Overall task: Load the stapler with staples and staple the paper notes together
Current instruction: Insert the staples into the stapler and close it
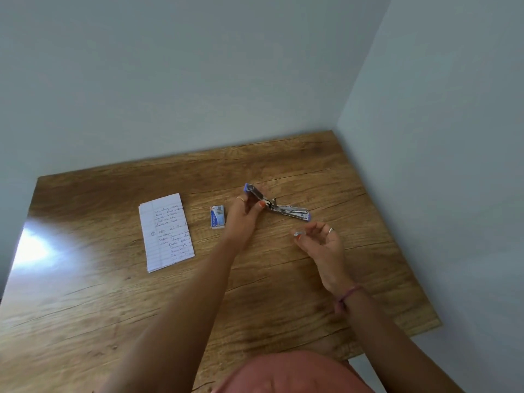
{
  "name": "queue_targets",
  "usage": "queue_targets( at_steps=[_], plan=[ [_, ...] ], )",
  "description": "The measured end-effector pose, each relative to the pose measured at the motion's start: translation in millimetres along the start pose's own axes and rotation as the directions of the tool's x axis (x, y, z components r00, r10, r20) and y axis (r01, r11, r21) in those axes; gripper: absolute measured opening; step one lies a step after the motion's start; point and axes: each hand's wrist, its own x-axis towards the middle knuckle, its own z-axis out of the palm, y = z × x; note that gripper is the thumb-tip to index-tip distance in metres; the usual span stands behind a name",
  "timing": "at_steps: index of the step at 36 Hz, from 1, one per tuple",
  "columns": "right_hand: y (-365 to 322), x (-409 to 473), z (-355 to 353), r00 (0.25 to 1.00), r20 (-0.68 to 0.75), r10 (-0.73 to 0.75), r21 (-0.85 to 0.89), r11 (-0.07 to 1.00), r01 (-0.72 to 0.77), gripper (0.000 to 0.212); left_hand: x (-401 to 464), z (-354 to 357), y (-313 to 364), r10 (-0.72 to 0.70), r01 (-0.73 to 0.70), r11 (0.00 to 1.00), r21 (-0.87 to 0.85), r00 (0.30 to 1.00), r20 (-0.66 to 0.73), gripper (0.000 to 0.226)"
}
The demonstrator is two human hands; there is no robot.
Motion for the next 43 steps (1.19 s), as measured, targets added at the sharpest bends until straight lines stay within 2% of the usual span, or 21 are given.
queue_targets(
  at_steps=[3, 6, 13, 18, 21, 31, 37, 43],
  plan=[
    [-6, 4, -3, 0.997, 0.044, -0.06, -0.057, 0.996, 0.062, 0.025, -12, 1, -10, 0.017, -0.017, 1.0, 0.006, 1.0, 0.002, 0.039],
    [-18, 10, -5, 0.983, 0.106, -0.148, -0.246, 0.954, 0.17, 0.026, -18, -1, -14, 0.053, -0.051, 0.996, 0.074, 0.999, -0.015, 0.04],
    [-47, 27, 5, 0.898, 0.323, -0.299, -0.566, 0.7, 0.436, 0.03, -20, -5, -13, 0.076, -0.074, 0.995, 0.062, 0.997, -0.023, 0.039],
    [-51, 42, 15, 0.852, 0.47, -0.23, -0.69, 0.506, 0.517, 0.035, -19, -5, -12, 0.091, -0.09, 0.995, 0.035, 0.996, -0.017, 0.037],
    [-50, 49, 20, 0.835, 0.514, -0.196, -0.726, 0.419, 0.545, 0.033, -19, -7, -12, 0.096, -0.096, 0.995, 0.016, 0.995, -0.014, 0.037],
    [-57, 60, 21, 0.81, 0.556, -0.185, -0.75, 0.308, 0.585, 0.031, -22, -9, -7, 0.11, -0.111, 0.993, -0.042, 0.994, -0.028, 0.034],
    [-58, 64, 22, 0.82, 0.552, -0.149, -0.76, 0.315, 0.569, 0.033, -22, -9, -5, 0.11, -0.111, 0.992, -0.053, 0.993, -0.033, 0.038],
    [-56, 66, 25, 0.814, 0.564, -0.141, -0.769, 0.27, 0.579, 0.034, -21, -9, -6, 0.091, -0.093, 0.993, -0.075, 0.995, -0.034, 0.035]
  ],
)
